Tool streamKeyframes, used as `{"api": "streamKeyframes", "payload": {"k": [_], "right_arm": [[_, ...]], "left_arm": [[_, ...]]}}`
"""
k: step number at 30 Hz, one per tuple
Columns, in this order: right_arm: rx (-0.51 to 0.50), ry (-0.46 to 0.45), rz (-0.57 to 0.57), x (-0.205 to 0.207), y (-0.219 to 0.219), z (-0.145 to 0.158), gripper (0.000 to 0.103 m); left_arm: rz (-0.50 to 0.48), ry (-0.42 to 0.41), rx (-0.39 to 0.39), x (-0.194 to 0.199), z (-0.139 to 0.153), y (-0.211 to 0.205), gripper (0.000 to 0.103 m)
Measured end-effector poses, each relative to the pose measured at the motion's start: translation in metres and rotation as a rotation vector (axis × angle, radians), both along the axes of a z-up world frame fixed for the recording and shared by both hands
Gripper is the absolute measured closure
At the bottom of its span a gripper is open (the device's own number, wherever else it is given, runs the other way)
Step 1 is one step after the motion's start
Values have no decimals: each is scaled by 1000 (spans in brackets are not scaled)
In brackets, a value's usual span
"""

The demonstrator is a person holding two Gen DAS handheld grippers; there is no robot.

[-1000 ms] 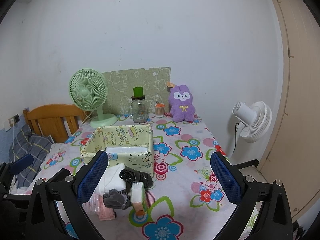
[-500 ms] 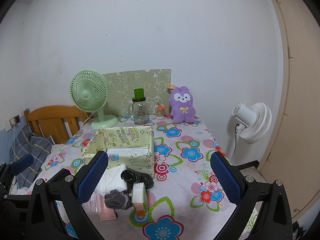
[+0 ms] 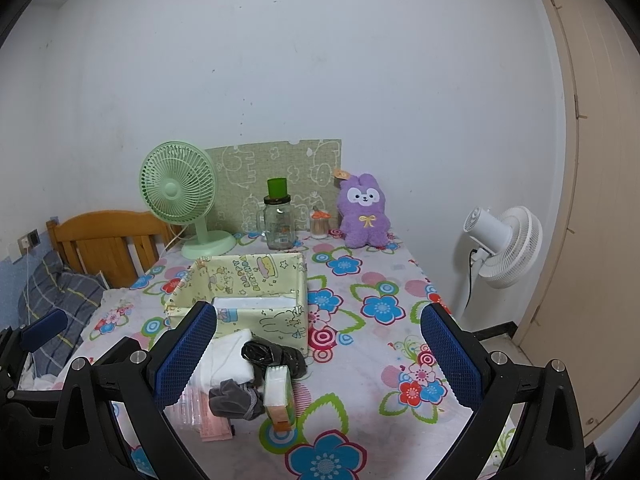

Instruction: Organize soft objects

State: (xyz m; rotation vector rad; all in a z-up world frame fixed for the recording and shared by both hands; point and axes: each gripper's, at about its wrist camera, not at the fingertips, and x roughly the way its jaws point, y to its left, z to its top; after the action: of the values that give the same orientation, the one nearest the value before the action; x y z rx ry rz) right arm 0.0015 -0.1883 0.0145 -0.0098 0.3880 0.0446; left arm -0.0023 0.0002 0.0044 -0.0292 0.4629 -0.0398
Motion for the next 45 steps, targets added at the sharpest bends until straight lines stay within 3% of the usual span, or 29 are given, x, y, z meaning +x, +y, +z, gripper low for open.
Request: {"api": "streamKeyframes", "payload": {"k": [12,29,45], "right_arm": [[-6,10,9,8,2,-4,0],[-21,25,70,22,19,-28,5],[-36,142,96,44,30,-76,14]], "left_arm": [[-1,2,8,4,-1,-2,10],[-1,60,-16,23,-33,1,18],[10,178,-17,38,-78,7,25]]}}
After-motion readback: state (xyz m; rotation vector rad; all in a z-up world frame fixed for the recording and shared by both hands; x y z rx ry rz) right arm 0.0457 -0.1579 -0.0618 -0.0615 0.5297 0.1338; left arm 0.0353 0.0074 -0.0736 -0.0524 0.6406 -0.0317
